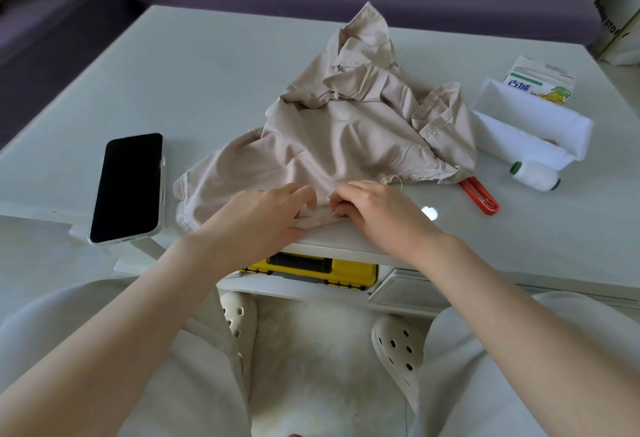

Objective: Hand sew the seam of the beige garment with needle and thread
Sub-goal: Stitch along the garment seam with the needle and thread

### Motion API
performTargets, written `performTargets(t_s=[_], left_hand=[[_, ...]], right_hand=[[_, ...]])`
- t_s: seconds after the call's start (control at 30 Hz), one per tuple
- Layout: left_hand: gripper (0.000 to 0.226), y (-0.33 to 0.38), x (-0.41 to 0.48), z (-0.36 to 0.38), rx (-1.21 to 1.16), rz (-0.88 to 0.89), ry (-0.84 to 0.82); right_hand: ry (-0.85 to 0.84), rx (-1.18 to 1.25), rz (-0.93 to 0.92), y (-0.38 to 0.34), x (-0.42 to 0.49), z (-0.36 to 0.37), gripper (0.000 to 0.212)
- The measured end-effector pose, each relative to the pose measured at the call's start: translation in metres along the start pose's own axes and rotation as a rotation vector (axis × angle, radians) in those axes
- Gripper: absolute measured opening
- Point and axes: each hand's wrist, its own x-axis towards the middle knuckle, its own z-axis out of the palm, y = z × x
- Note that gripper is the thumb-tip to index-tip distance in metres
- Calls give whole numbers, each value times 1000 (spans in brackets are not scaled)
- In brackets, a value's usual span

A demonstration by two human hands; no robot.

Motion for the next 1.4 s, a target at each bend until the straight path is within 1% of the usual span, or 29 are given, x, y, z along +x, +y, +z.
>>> performTargets(t_s=[0.1,0.27,0.4,0.5,0.57,0.73,0.87,0.93,1.03,1.13,1.2,1.3,1.4], left_hand=[[12,-3,0,4,18,40,76],[7,-6,0,5,-54,59,127],[1,-8,0,6,-76,103,185],[2,-9,1,5,-73,110,203],[2,-10,3,5,-77,112,208],[7,-9,6,5,-68,92,192],[11,-8,7,6,-48,88,157],[16,-9,9,7,-40,95,169],[26,-11,11,7,-47,111,216],[16,-12,12,6,-39,141,215],[14,-12,12,5,-22,151,195],[14,-10,11,3,-13,116,137],[17,-6,7,1,-30,96,99]], right_hand=[[4,-3,-18,0,0,0,9],[0,-12,-41,-1,0,0,7],[-28,-14,-19,-1,-1,1,9],[-50,-27,-21,0,-1,3,24],[-63,-22,-38,-2,-2,4,27],[-86,-12,-86,-9,0,5,29],[-98,39,-108,-16,0,5,20],[-105,90,-79,-15,0,7,20],[-128,177,0,-10,1,12,33],[-108,268,52,-8,1,11,44],[-75,302,79,-7,1,7,41],[-30,360,113,-7,2,1,29],[-43,446,178,-8,1,-2,23]])
